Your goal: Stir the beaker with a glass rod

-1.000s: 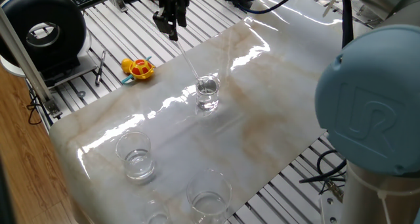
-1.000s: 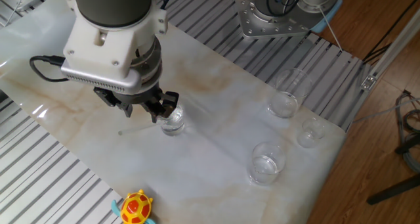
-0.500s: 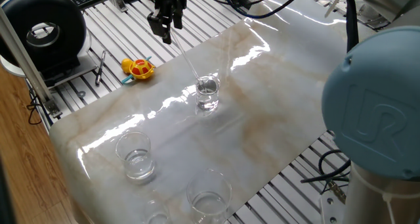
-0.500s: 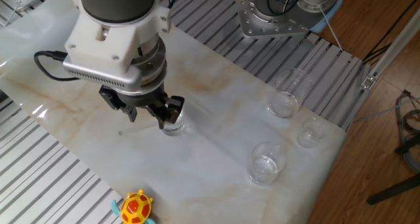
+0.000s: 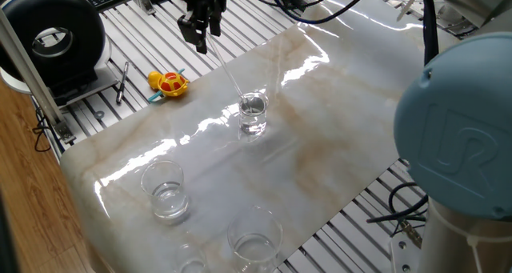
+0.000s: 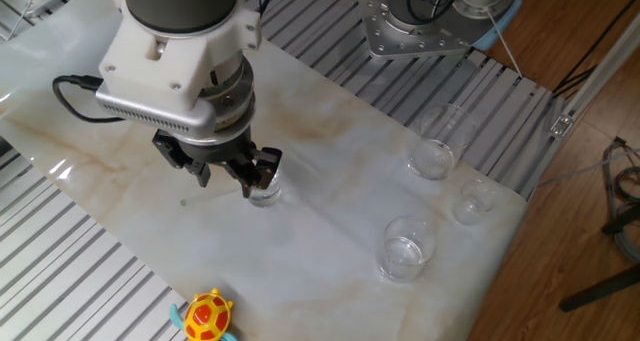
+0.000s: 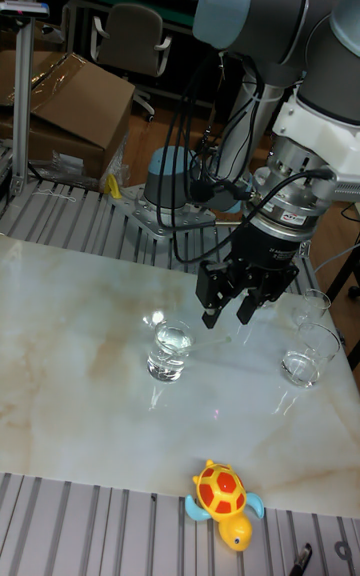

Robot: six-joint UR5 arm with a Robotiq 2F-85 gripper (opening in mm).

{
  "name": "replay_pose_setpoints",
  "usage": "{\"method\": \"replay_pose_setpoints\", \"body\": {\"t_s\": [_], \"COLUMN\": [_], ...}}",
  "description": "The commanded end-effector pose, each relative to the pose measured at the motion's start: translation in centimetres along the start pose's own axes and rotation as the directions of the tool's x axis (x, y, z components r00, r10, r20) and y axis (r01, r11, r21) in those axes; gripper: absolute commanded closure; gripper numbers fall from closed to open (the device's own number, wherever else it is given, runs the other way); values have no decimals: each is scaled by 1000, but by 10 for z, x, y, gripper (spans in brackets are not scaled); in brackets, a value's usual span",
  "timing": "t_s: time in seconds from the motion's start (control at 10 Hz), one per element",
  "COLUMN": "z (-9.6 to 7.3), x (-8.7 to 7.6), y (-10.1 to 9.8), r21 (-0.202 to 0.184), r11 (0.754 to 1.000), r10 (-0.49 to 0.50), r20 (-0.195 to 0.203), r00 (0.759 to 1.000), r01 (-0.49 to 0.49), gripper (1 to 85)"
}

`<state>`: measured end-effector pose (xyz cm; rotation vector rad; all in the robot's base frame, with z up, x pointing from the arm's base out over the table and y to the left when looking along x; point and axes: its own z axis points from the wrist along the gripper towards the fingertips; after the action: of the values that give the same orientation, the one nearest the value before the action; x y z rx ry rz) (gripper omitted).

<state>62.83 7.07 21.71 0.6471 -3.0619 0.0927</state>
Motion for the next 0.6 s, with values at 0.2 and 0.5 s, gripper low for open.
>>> {"method": "replay_pose_setpoints", "body": {"t_s": [0.2,0.5], "z": [-20,-20], "x": [14,3], "y": [-21,-12], "r21": [0,-25], "r11": [999,999], "r10": [-40,24], "r20": [-58,-24], "r00": [998,999], "r01": [40,-25], "gripper": [327,327]}}
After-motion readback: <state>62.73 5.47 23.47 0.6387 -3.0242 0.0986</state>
